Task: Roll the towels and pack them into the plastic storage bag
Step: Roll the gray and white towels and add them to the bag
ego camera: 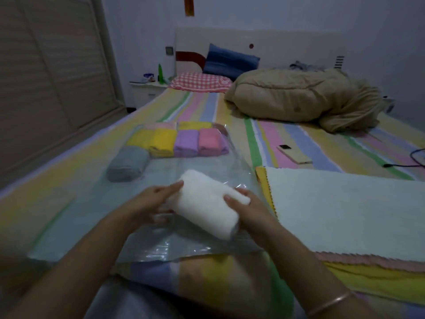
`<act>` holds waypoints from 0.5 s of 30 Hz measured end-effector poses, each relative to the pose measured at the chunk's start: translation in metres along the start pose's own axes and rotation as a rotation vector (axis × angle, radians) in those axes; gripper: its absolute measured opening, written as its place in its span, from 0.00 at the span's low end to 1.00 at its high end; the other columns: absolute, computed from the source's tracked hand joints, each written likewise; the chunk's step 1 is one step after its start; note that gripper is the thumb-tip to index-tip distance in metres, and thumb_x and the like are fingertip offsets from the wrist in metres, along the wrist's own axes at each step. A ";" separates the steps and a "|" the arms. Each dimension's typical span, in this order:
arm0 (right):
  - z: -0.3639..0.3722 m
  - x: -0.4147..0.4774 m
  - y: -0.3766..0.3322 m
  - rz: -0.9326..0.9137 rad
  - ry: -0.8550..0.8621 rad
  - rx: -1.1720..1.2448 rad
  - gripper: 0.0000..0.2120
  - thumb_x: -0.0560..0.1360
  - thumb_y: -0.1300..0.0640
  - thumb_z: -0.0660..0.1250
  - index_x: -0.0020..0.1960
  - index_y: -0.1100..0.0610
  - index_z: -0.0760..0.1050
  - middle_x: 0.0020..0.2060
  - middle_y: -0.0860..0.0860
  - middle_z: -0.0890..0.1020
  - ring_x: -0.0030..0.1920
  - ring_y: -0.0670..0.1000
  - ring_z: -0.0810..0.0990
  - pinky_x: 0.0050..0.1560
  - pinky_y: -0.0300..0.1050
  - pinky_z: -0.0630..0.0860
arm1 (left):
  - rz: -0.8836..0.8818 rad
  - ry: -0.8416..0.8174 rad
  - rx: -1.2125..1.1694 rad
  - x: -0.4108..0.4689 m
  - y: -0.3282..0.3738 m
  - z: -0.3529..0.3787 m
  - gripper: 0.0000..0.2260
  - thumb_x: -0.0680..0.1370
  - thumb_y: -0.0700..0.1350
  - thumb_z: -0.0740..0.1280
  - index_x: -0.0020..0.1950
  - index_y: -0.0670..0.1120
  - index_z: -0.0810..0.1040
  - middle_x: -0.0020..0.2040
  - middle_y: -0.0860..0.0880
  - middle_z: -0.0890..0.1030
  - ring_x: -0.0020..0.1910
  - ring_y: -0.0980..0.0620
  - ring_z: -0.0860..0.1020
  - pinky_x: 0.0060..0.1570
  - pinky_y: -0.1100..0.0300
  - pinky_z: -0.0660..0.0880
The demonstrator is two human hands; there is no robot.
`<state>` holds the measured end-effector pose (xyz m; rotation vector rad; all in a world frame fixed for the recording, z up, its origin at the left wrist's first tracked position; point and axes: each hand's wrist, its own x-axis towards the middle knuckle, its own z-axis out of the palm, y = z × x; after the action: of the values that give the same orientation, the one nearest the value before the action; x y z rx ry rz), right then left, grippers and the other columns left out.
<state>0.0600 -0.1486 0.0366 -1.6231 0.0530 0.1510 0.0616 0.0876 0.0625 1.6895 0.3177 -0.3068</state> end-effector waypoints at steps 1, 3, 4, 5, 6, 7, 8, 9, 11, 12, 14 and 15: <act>0.007 0.002 0.014 0.005 0.034 -0.126 0.22 0.73 0.51 0.72 0.63 0.55 0.70 0.58 0.55 0.78 0.53 0.50 0.78 0.47 0.41 0.75 | -0.044 0.017 -0.034 0.005 -0.015 0.003 0.28 0.60 0.64 0.75 0.48 0.45 0.79 0.39 0.49 0.82 0.35 0.54 0.80 0.33 0.59 0.76; 0.016 0.000 0.031 -0.035 0.103 -0.423 0.25 0.72 0.45 0.71 0.65 0.51 0.66 0.56 0.50 0.76 0.54 0.50 0.76 0.52 0.44 0.74 | -0.064 0.130 -0.085 0.017 -0.037 0.007 0.35 0.60 0.60 0.79 0.58 0.41 0.76 0.54 0.44 0.80 0.45 0.50 0.81 0.35 0.56 0.79; 0.017 0.000 0.032 -0.099 0.141 -0.575 0.27 0.72 0.44 0.70 0.66 0.49 0.64 0.56 0.48 0.75 0.56 0.50 0.75 0.55 0.46 0.73 | -0.053 0.184 -0.086 0.022 -0.043 0.009 0.36 0.62 0.57 0.79 0.62 0.41 0.73 0.58 0.43 0.77 0.48 0.47 0.80 0.36 0.54 0.81; 0.019 0.000 0.029 -0.223 0.188 -0.735 0.28 0.72 0.46 0.70 0.68 0.48 0.63 0.58 0.48 0.73 0.59 0.51 0.73 0.58 0.47 0.71 | -0.036 0.222 -0.072 0.025 -0.044 0.011 0.36 0.63 0.54 0.80 0.64 0.41 0.71 0.60 0.43 0.76 0.49 0.46 0.80 0.36 0.54 0.81; 0.020 0.003 0.027 -0.374 0.227 -0.891 0.26 0.73 0.50 0.69 0.68 0.48 0.65 0.62 0.50 0.71 0.62 0.52 0.71 0.61 0.48 0.69 | -0.029 0.230 -0.063 0.026 -0.043 0.013 0.37 0.63 0.54 0.80 0.66 0.42 0.70 0.60 0.42 0.75 0.49 0.45 0.80 0.35 0.54 0.81; 0.024 0.004 0.020 -0.512 0.243 -1.030 0.22 0.73 0.53 0.68 0.66 0.49 0.68 0.65 0.52 0.70 0.65 0.54 0.69 0.64 0.48 0.66 | -0.019 0.213 -0.069 0.027 -0.042 0.017 0.37 0.62 0.54 0.80 0.65 0.42 0.70 0.60 0.42 0.76 0.49 0.45 0.80 0.34 0.54 0.81; 0.028 0.006 0.012 -0.580 0.212 -1.133 0.17 0.74 0.54 0.67 0.63 0.50 0.72 0.67 0.53 0.69 0.66 0.56 0.68 0.65 0.48 0.64 | -0.006 0.200 -0.064 0.028 -0.040 0.021 0.36 0.62 0.54 0.80 0.63 0.41 0.71 0.59 0.42 0.77 0.49 0.45 0.80 0.34 0.54 0.81; 0.032 0.007 0.005 -0.589 0.142 -1.196 0.13 0.75 0.53 0.65 0.59 0.50 0.74 0.67 0.54 0.69 0.66 0.57 0.68 0.65 0.47 0.63 | 0.009 0.209 -0.039 0.029 -0.040 0.024 0.30 0.65 0.52 0.79 0.60 0.41 0.72 0.56 0.43 0.78 0.48 0.46 0.79 0.35 0.54 0.81; 0.042 0.009 -0.003 -0.449 -0.022 -1.261 0.20 0.73 0.40 0.65 0.58 0.52 0.74 0.65 0.53 0.70 0.66 0.57 0.69 0.64 0.47 0.64 | 0.038 0.243 0.046 0.030 -0.039 0.029 0.21 0.70 0.48 0.76 0.56 0.45 0.70 0.51 0.46 0.76 0.47 0.47 0.78 0.40 0.51 0.81; 0.047 0.011 -0.005 -0.352 -0.081 -1.293 0.30 0.69 0.32 0.65 0.61 0.54 0.73 0.65 0.54 0.71 0.65 0.57 0.69 0.63 0.49 0.66 | 0.049 0.252 0.079 0.032 -0.040 0.029 0.20 0.71 0.48 0.76 0.56 0.46 0.70 0.50 0.46 0.76 0.47 0.46 0.78 0.42 0.50 0.81; 0.054 0.017 -0.008 -0.169 -0.167 -1.387 0.48 0.61 0.24 0.65 0.69 0.56 0.64 0.66 0.56 0.69 0.65 0.59 0.70 0.63 0.53 0.67 | 0.081 0.276 0.183 0.031 -0.043 0.025 0.26 0.68 0.54 0.76 0.59 0.46 0.71 0.53 0.47 0.77 0.50 0.45 0.79 0.45 0.48 0.81; 0.057 0.020 -0.008 -0.099 -0.200 -1.438 0.54 0.58 0.24 0.67 0.72 0.57 0.59 0.68 0.57 0.67 0.66 0.60 0.69 0.64 0.55 0.67 | 0.128 0.306 0.302 0.030 -0.045 0.021 0.28 0.65 0.58 0.75 0.58 0.47 0.71 0.54 0.48 0.78 0.50 0.46 0.79 0.47 0.48 0.80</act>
<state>0.0773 -0.0907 0.0395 -3.0214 -0.3743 0.3098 0.0721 0.0737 0.0068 2.0491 0.4016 0.0025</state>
